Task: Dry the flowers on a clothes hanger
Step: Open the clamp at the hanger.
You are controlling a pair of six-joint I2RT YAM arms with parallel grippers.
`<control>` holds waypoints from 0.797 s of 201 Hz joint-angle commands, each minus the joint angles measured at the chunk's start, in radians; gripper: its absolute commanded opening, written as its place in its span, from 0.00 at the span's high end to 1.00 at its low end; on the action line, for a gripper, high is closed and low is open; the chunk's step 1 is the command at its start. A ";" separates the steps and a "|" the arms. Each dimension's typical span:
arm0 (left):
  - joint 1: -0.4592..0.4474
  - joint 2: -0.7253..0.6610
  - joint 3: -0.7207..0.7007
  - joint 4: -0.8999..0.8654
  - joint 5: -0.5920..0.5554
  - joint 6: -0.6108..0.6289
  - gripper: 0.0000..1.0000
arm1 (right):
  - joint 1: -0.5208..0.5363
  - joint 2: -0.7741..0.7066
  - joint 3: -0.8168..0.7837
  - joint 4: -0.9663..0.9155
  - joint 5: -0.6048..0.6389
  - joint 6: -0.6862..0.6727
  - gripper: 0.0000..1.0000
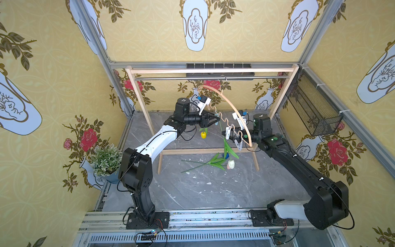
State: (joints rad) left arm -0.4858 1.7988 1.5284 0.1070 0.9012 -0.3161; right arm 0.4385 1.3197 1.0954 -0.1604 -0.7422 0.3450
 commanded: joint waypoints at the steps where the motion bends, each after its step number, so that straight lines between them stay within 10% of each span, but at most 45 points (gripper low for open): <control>1: 0.000 0.009 -0.005 0.031 0.010 -0.004 0.55 | 0.003 -0.007 -0.001 0.025 0.003 0.002 1.00; 160: 0.000 -0.006 -0.065 0.134 0.004 -0.107 0.80 | -0.001 -0.086 -0.110 0.124 0.151 0.107 1.00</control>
State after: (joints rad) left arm -0.4873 1.7943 1.4857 0.1989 0.8986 -0.3706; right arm 0.4381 1.2522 1.0130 -0.1295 -0.6380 0.3996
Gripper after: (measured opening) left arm 0.296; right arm 0.053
